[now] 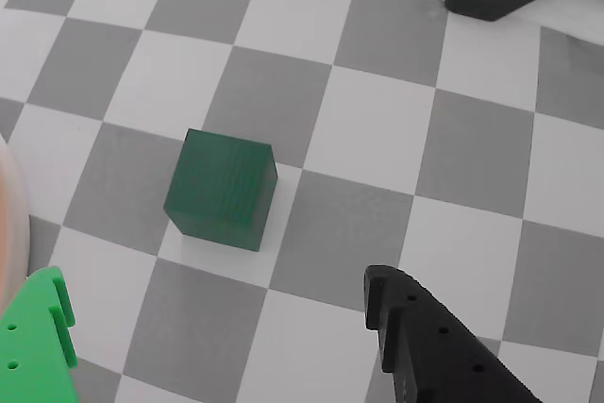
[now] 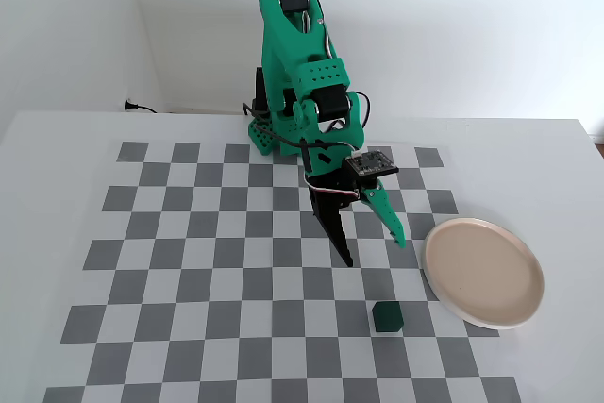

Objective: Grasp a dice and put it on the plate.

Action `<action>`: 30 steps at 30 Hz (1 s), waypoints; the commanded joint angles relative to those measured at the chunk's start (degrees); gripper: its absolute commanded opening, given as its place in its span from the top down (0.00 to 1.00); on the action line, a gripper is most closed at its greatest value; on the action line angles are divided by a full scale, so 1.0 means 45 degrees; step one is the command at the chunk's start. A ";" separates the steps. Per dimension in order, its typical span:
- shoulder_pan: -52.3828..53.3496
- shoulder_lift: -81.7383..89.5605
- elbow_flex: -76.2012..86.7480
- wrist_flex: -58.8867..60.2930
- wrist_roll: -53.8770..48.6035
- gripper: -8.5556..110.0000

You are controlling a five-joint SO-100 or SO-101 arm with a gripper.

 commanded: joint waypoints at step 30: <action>-0.0859 -0.8672 -0.6602 -0.1641 0.0371 0.70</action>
